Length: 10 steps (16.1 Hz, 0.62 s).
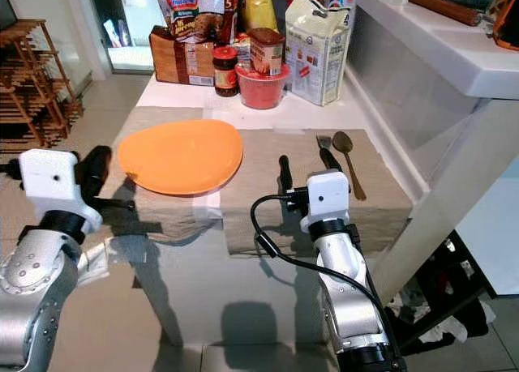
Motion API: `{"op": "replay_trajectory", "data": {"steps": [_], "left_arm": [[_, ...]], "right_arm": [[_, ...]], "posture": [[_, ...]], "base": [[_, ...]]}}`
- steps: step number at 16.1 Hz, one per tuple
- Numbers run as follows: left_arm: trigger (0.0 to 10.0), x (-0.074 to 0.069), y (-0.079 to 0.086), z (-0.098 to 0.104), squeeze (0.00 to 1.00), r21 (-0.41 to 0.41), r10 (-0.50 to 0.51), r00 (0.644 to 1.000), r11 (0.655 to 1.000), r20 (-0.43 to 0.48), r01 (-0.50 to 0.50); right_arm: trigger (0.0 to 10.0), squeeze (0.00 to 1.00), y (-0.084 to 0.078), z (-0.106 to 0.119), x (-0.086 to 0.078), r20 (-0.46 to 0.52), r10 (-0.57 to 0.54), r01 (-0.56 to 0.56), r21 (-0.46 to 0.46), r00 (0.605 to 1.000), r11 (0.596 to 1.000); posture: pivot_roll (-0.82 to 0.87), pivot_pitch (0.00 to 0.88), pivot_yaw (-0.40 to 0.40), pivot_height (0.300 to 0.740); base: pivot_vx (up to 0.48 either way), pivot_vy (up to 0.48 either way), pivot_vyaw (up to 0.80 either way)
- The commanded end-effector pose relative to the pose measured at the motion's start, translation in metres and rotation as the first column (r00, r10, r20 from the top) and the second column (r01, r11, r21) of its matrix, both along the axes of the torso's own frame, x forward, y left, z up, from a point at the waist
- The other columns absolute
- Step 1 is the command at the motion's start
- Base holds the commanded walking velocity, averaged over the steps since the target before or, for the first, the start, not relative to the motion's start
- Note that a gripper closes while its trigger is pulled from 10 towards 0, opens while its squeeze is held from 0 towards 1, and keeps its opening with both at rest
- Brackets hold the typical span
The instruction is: Setting the table
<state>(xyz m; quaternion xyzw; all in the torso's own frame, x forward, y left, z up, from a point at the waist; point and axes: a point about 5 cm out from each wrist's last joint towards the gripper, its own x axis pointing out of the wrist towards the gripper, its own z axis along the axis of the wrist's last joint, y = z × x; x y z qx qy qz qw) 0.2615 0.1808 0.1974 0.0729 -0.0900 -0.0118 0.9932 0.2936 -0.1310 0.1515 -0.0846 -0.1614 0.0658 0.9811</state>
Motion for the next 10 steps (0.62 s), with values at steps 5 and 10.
{"op": "replay_trajectory", "data": {"steps": [5, 10], "left_arm": [[9.5, 0.0, -0.015, 0.013, 0.0, 0.061, -0.073, 0.997, 0.996, 0.032, 0.071], [8.2, 0.004, -0.033, 0.022, 0.0, 0.123, -0.18, 0.983, 0.977, 0.04, 0.174]], "right_arm": [[10.0, 0.0, 0.0, 0.003, -0.002, 0.011, -0.017, 0.017, 0.008, 1.0, 1.0], [10.0, 0.0, 0.004, 0.001, -0.002, 0.005, -0.008, 0.008, 0.012, 1.0, 1.0]], "posture": [[0.02, 0.0, 0.006, 0.736], [0.03, 0.0, 0.007, 0.736]], "base": [[0.424, 0.099, 0.0], [0.48, 0.0, 0.0]]}}
